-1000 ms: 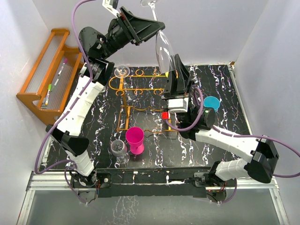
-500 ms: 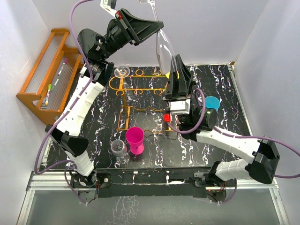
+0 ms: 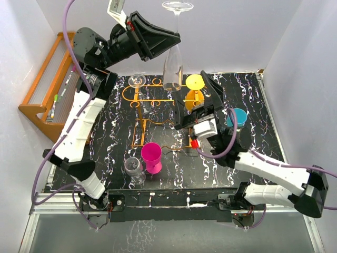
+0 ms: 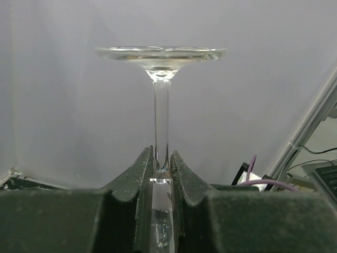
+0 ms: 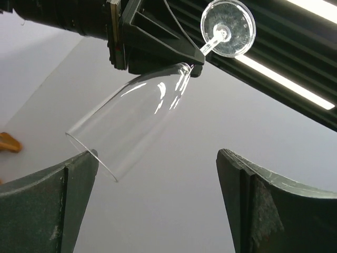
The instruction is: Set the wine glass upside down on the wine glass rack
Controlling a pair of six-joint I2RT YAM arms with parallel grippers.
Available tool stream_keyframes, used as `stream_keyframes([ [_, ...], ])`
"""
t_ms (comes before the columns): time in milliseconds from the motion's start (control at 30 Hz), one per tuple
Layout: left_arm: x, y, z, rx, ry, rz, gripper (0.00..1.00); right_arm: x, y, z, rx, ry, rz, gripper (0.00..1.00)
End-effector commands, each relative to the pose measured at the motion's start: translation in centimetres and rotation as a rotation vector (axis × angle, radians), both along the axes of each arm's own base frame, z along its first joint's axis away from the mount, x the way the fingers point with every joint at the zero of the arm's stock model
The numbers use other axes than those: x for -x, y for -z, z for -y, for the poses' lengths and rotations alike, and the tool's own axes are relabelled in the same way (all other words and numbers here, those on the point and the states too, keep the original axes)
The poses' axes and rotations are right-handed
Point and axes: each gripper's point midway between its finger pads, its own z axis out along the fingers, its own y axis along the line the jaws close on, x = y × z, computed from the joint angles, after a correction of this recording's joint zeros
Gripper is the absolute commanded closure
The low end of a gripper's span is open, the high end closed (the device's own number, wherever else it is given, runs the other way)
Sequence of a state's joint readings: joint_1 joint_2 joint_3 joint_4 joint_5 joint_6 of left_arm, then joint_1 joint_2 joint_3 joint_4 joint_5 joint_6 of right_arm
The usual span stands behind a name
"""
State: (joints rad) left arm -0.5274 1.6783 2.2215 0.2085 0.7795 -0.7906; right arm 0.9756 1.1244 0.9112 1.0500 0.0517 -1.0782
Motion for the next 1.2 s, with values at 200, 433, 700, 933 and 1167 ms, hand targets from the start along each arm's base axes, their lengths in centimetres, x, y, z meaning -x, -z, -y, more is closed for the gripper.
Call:
stream_keyframes([
  [200,3.2,3.8,-4.7,-0.232,-0.216,0.274,1.0,4.2,3.2,0.9,0.098,-0.288,-0.249,0.02],
  [433,6.6,9.6,-9.2,-0.36,-0.294,0.335,1.0,5.5,4.6,3.2,0.068,-0.355,-0.4,0.02],
  [700,8.4,16.7,-12.0,-0.402,-0.364,0.237,1.0,6.9,5.2,4.4,0.029,-0.424,-0.435,0.02],
  [933,7.5,22.5,-13.4,-0.509,-0.449,0.207,1.0,8.1,5.1,6.2,-0.044,-0.469,-0.424,0.02],
  [1167,5.4,26.4,-13.3,-0.565,-0.463,0.158,1.0,7.4,5.1,6.1,-0.029,-0.436,-0.464,0.02],
])
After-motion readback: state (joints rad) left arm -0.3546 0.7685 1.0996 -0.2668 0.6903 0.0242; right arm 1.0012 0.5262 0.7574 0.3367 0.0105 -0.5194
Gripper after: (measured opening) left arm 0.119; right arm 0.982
